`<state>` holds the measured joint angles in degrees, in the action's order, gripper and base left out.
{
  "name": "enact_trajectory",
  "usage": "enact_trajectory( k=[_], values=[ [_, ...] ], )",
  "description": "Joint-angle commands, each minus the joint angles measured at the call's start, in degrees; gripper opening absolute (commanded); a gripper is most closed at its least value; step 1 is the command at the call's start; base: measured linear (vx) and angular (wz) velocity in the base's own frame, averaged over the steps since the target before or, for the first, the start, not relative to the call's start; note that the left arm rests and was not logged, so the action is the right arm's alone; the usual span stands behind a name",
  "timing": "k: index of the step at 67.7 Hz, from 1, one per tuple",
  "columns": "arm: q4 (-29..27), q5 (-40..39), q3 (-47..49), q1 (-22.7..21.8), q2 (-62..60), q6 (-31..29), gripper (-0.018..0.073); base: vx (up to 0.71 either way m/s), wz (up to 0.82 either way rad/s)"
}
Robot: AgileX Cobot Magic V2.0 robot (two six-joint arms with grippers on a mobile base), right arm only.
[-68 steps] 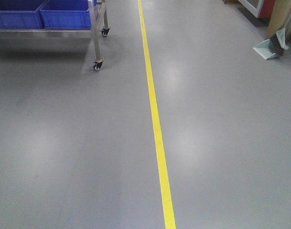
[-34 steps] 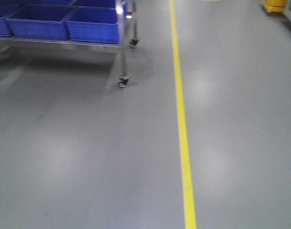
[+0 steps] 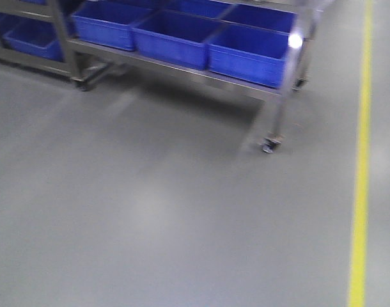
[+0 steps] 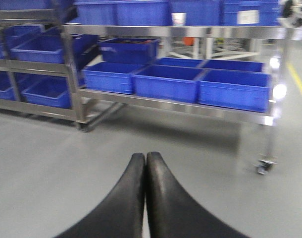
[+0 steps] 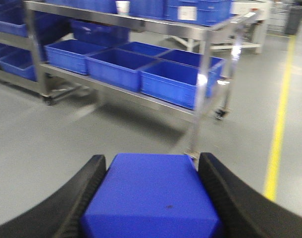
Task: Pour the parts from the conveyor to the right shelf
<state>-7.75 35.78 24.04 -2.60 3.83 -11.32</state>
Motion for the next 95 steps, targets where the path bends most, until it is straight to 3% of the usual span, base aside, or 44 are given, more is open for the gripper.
enact_trajectory(
  k=[1,47,95],
  values=[
    [-0.3,-4.8,1.6,-0.3,1.2,-0.3,-0.0006,0.64,0.77],
    [-0.3,-4.8,1.6,-0.3,1.2,-0.3,-0.0006,0.64,0.67],
    [-0.3,-4.8,1.6,-0.3,1.2,-0.3,-0.0006,0.69,0.46]
  ],
)
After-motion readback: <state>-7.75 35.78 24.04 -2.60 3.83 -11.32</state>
